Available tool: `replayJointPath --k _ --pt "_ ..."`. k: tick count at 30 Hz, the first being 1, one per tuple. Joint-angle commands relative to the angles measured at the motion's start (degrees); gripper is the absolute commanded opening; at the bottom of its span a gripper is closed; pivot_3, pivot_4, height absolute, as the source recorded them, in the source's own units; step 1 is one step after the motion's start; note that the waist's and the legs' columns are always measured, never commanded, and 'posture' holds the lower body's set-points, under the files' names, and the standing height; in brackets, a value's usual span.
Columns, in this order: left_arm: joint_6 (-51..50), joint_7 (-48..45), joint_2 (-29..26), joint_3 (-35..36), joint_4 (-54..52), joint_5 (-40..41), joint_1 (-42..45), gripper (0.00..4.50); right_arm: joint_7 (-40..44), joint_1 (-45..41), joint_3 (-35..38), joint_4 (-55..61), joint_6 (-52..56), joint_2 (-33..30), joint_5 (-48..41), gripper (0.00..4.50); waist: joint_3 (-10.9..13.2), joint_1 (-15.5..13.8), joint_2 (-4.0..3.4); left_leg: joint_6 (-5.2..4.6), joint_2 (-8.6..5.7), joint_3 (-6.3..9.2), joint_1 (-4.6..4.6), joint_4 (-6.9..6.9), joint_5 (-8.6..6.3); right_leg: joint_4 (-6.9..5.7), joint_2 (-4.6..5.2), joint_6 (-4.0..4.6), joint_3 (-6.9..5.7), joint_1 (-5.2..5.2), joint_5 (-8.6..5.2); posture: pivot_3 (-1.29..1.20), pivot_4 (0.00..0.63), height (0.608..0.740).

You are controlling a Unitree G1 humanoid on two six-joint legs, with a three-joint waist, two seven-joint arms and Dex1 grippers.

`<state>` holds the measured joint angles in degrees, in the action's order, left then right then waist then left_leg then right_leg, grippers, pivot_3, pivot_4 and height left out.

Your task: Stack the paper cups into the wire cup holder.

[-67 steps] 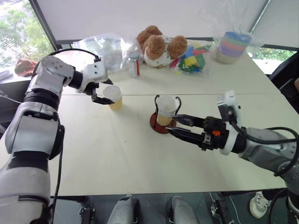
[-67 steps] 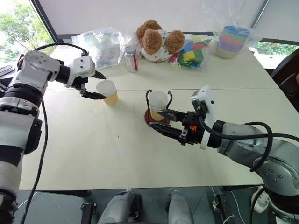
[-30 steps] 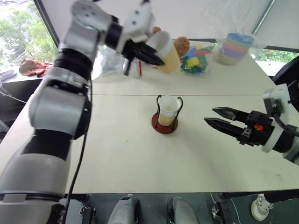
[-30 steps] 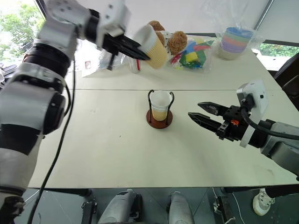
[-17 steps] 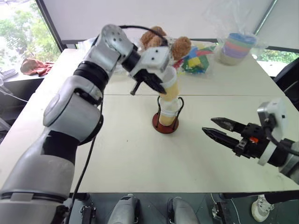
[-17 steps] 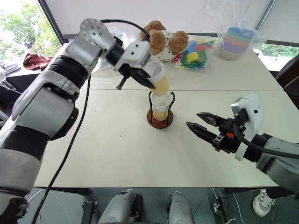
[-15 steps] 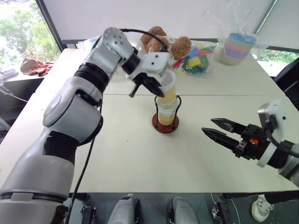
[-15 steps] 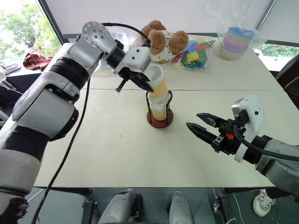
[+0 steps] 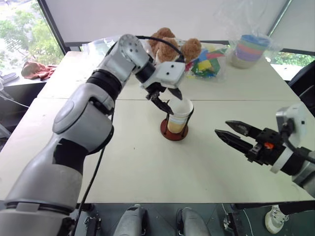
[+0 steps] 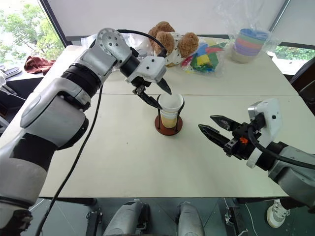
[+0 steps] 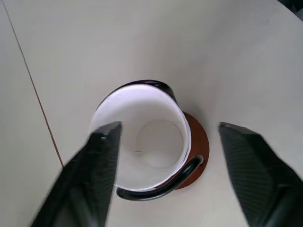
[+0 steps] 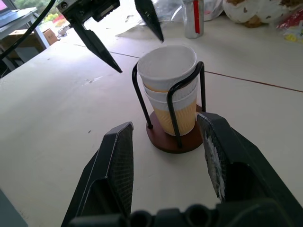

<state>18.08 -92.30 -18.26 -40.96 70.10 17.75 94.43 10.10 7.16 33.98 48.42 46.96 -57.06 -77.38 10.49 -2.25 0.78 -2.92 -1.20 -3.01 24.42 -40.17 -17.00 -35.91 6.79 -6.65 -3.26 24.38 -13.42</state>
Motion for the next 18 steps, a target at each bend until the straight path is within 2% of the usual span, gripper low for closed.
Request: replayJointPath --k 1,5,9,11,14,16,18 --pt "-1.32 -0.2 -1.12 8.04 0.61 2.0 2.43 3.86 1.09 -0.89 -0.64 -1.16 -1.74 0.59 1.88 2.29 0.0 0.05 0.0 0.0 0.0 0.0 0.0 0.0 0.0 0.0 0.0 0.0 0.0 0.0 0.0 0.0 0.15 0.74" --pt "-7.49 0.1 -4.99 20.4 0.42 3.83 0.88 3.86 2.73 -2.36 -4.03 -5.64 -3.56 2.56 8.51 2.29 0.0 0.41 0.0 0.0 0.01 -0.01 -0.02 0.0 0.0 -0.01 -0.03 0.0 0.0 0.0 0.0 0.0 0.15 0.74" --pt "-10.32 9.43 -8.92 27.86 -5.22 2.17 -7.92 3.86 4.32 -4.87 -9.09 -10.22 -5.98 5.48 16.41 2.29 -0.16 0.8 -0.27 0.0 0.02 -0.01 -0.11 0.02 0.0 -0.1 -0.04 0.0 0.01 -0.02 0.0 0.0 0.15 0.74" --pt "-17.76 19.73 -12.18 32.75 -19.1 3.32 -19.55 3.86 5.62 -7.17 -12.79 -15.32 -8.57 7.05 22.77 2.29 -0.2 1.4 -0.31 0.03 0.01 -0.02 -0.13 0.02 0.02 -0.14 -0.03 -0.01 0.01 -0.04 0.0 0.0 0.15 0.74" --pt "-28.06 34.26 -15.09 37.88 -45.86 3.0 -39.28 3.86 6.25 -11.34 -14.8 -22.82 -12.81 10.21 29.38 2.29 -0.2 2.13 -0.32 0.24 0.01 0.0 -0.15 0.05 0.15 -0.22 -0.02 -0.01 0.08 -0.06 0.01 0.0 0.15 0.74" --pt "-33.91 43.66 -14.66 41.4 -59.66 2.9 -49.78 3.86 6.76 -14.04 -15.65 -26.46 -14.74 12.37 32.38 2.29 -0.18 2.36 -0.32 0.5 0.02 0.0 -0.11 0.1 0.29 -0.2 0.0 -0.01 0.15 -0.05 0.01 0.0 0.15 0.74" --pt "-38.73 54.36 -10.65 46.05 -70.95 4.62 -60.73 3.86 6.67 -16.35 -16.8 -30.58 -17.92 15.38 36.17 2.29 -0.18 1.66 -0.3 0.56 0.01 0.08 0.01 0.08 0.33 -0.17 0.0 -0.01 0.15 0.04 0.01 0.0 0.15 0.74"
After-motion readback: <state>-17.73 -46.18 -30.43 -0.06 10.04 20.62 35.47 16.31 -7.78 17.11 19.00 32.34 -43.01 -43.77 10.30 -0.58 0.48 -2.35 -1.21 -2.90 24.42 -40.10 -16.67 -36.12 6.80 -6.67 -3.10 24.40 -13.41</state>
